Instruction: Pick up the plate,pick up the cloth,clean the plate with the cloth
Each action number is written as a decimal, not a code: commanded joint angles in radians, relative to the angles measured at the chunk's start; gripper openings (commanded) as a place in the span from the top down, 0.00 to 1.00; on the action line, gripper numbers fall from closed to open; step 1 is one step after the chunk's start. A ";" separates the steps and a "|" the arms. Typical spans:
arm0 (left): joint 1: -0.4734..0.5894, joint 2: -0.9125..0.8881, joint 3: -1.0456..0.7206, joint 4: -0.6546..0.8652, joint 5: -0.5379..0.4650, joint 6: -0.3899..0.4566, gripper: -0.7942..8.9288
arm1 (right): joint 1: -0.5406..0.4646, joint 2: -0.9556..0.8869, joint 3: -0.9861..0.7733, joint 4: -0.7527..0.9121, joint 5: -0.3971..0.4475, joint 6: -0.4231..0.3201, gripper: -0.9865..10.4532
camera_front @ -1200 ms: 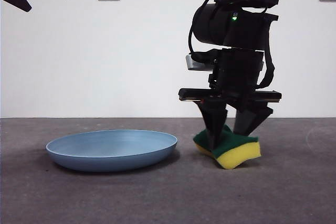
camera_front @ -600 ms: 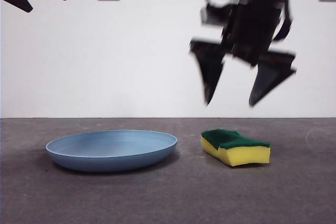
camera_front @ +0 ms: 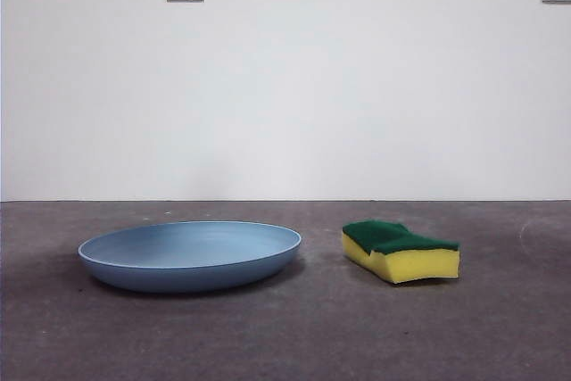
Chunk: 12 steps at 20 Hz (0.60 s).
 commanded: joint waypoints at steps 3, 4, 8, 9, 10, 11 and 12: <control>-0.004 -0.198 -0.161 0.144 -0.025 0.005 0.93 | 0.051 -0.181 -0.222 0.104 0.077 -0.008 0.92; -0.004 -0.254 -0.228 0.182 -0.032 -0.008 0.93 | 0.068 -0.233 -0.290 0.133 0.105 -0.007 0.92; -0.004 -0.476 -0.488 0.311 -0.075 -0.041 0.93 | 0.096 -0.386 -0.465 0.217 0.105 -0.004 0.92; -0.004 -0.510 -0.518 0.309 -0.076 -0.064 0.93 | 0.096 -0.392 -0.467 0.209 0.105 -0.003 0.92; -0.004 -0.522 -0.525 0.296 -0.075 -0.077 0.93 | 0.096 -0.394 -0.467 0.209 0.105 -0.004 0.91; -0.004 -0.530 -0.525 0.270 -0.074 -0.089 0.93 | 0.096 -0.396 -0.467 0.209 0.105 -0.004 0.91; -0.004 -0.531 -0.524 0.252 -0.074 -0.089 0.92 | 0.096 -0.399 -0.467 0.209 0.106 -0.004 0.91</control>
